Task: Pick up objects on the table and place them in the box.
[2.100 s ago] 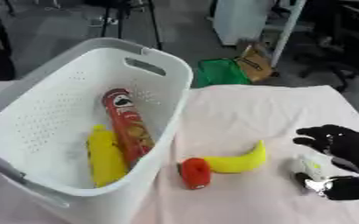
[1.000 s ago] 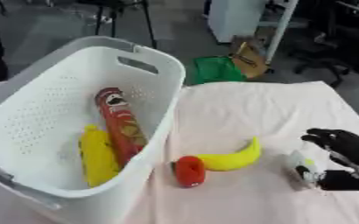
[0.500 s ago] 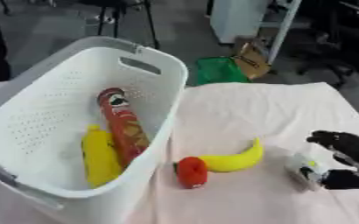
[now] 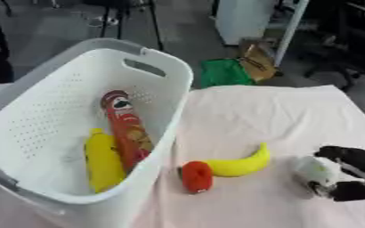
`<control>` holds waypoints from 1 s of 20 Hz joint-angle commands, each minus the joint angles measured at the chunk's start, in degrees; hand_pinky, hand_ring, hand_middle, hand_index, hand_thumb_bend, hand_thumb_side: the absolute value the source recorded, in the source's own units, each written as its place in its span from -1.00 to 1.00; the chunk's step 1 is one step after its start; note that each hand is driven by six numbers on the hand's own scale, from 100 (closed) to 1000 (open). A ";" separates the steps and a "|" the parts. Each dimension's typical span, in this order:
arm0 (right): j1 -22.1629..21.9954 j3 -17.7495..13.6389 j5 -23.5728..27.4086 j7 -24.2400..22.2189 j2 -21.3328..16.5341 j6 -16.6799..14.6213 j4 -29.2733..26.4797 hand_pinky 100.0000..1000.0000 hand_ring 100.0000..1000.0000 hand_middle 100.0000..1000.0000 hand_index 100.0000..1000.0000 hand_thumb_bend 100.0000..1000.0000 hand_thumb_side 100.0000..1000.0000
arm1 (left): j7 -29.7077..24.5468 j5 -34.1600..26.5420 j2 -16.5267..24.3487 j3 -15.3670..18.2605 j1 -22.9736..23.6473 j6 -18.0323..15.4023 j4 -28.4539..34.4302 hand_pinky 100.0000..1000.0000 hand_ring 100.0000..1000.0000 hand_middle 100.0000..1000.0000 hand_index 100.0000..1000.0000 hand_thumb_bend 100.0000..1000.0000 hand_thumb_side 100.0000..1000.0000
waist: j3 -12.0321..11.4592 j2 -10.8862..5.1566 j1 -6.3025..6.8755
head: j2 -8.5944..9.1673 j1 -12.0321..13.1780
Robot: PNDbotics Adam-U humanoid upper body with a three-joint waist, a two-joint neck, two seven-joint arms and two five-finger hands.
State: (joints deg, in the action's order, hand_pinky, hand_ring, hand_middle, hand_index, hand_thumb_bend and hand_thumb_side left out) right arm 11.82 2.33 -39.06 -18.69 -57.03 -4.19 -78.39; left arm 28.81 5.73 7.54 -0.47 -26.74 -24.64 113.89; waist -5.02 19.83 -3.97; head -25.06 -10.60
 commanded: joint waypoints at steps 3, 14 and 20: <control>1.22 -0.43 -0.97 -0.36 -0.70 -0.25 2.21 1.00 1.00 1.00 1.00 -0.41 0.48 | -0.15 -0.18 0.02 -0.18 -0.80 0.03 0.70 0.11 -0.19 0.12 0.26 -1.00 0.91 | -0.03 -0.77 0.14 | 0.82 -0.28; 2.73 -0.25 -2.97 0.45 0.72 0.37 5.57 1.00 1.00 1.00 1.00 -0.42 0.43 | -0.24 -0.33 0.00 -0.29 -0.91 0.03 0.70 0.11 -0.19 0.12 0.26 -1.00 0.91 | -0.15 -0.49 0.25 | 1.34 -0.44; 3.01 -0.32 -3.66 1.83 1.05 0.73 5.95 1.00 1.00 1.00 1.00 -0.50 0.40 | -0.27 -0.31 0.02 -0.28 -0.95 0.06 0.70 0.11 -0.19 0.12 0.26 -1.00 0.91 | -0.14 -0.47 0.31 | 1.29 -0.36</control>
State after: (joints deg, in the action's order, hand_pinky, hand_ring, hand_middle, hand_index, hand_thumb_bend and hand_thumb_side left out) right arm 14.38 2.51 -42.07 -17.44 -54.32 -3.62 -72.32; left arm 28.78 5.57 7.50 -0.61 -26.76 -24.63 113.89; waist -5.26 20.24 -3.66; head -24.20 -10.92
